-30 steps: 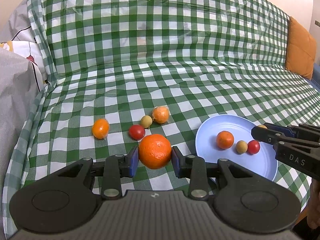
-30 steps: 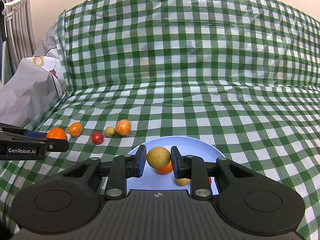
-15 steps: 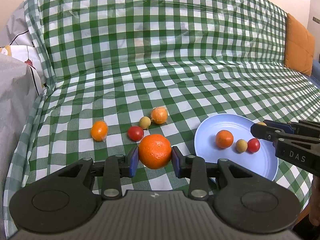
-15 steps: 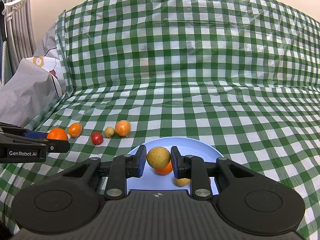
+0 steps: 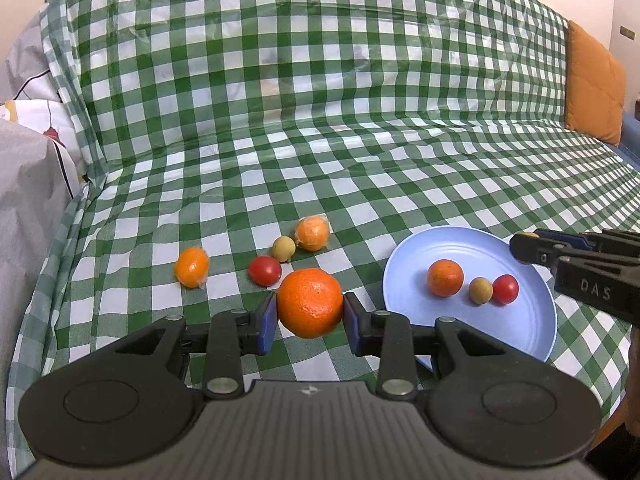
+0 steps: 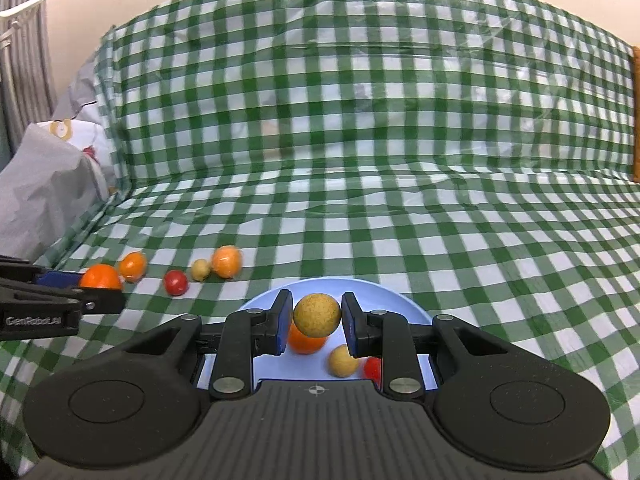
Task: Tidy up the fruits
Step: 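Open the left tool to drop the orange while the right drops its yellow fruit onto the plate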
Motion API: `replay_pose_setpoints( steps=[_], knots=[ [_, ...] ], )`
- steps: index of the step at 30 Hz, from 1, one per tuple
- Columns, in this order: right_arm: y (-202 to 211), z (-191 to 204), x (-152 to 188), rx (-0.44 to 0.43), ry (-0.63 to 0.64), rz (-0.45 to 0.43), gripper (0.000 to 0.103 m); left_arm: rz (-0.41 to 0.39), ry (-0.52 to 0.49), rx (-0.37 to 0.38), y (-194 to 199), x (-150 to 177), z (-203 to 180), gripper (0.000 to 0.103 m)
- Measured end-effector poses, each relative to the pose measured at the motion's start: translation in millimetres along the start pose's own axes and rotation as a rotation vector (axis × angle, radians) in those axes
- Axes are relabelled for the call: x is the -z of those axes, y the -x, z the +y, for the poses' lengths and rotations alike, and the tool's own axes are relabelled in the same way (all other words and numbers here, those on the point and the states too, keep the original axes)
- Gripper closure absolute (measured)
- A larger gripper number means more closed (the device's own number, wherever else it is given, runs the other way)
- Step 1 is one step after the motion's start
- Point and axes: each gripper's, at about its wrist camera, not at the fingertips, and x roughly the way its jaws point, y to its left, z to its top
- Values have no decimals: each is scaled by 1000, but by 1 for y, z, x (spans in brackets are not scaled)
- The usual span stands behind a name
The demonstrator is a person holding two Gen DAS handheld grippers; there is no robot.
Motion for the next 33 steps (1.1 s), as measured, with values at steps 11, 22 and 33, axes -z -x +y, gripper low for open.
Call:
replay_pose_setpoints(
  steps=[11,22,33],
  knots=[
    [-8,-35,2,92,-100,47,75,2,-37,35,-15,-4,-23,65],
    [-13,-33,2,57,-66,74,75,1,-94,103,-31,-5,-63,65],
    [-16,-32,-1,37,-50,81,75,-1,-110,137,-39,-5,-77,65]
  ],
)
